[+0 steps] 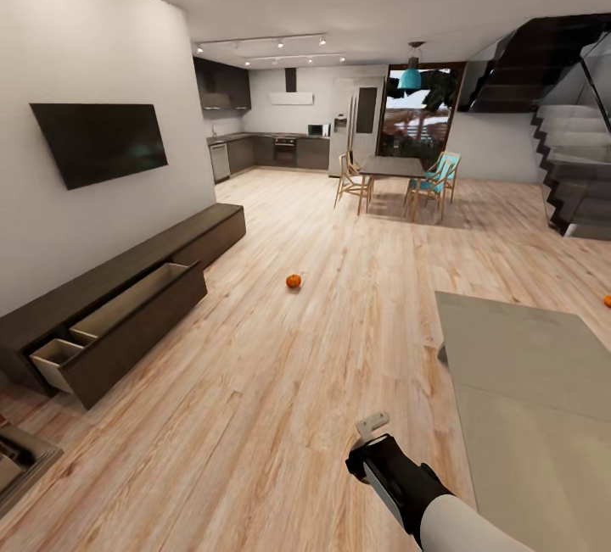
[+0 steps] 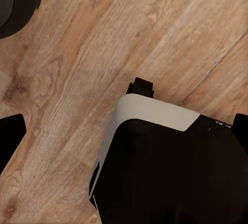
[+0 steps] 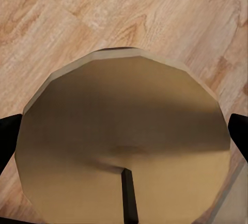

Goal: Place each of the two pumpkins and all three candles from the living room inside a cabinet in the living room (use any cabinet), then make sure every cabinet is closed, and position the cauldron so it is next to a table in the living room.

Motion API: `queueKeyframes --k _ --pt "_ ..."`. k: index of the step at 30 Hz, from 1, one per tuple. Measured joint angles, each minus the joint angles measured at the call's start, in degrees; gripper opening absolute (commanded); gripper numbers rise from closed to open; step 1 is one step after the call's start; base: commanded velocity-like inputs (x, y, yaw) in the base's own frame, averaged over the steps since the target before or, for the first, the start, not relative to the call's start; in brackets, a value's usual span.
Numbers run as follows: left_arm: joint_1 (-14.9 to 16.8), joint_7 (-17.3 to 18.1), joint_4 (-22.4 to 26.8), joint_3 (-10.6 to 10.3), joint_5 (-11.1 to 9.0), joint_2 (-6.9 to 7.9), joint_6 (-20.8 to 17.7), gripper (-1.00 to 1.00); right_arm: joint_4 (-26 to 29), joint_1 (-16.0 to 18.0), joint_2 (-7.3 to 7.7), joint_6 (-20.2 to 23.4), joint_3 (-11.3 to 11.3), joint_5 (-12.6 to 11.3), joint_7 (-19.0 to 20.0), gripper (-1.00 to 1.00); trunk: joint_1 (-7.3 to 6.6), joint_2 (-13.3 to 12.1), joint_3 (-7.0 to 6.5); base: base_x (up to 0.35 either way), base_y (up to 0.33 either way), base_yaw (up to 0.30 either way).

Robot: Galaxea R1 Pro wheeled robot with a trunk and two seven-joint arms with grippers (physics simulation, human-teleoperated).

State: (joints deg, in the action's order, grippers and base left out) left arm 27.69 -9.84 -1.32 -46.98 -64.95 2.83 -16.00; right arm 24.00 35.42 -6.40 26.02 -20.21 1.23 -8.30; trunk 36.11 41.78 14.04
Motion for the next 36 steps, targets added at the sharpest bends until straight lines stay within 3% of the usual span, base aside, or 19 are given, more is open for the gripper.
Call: queueKeyframes --k 17,27,36 --pt "0.00 0.09 0.00 -0.03 0.00 0.00 0.00 1.00 -1.68 0.00 -0.01 -2.43 -0.08 0.01 -0.02 -1.00 0.00 0.00 0.04 0.118 0.000 0.000" --pt "0.00 0.04 0.00 0.00 0.01 -0.02 0.00 1.00 -2.18 -0.01 -0.05 -2.55 0.00 -0.15 -0.01 -1.00 0.00 0.00 0.87 0.004 0.000 0.000" --pt "0.00 0.05 -0.04 0.04 -0.06 0.35 0.00 1.00 -5.14 0.00 -0.87 -8.80 -0.02 -0.10 -0.02 -1.00 0.00 0.00 1.70 0.003 0.000 0.000"
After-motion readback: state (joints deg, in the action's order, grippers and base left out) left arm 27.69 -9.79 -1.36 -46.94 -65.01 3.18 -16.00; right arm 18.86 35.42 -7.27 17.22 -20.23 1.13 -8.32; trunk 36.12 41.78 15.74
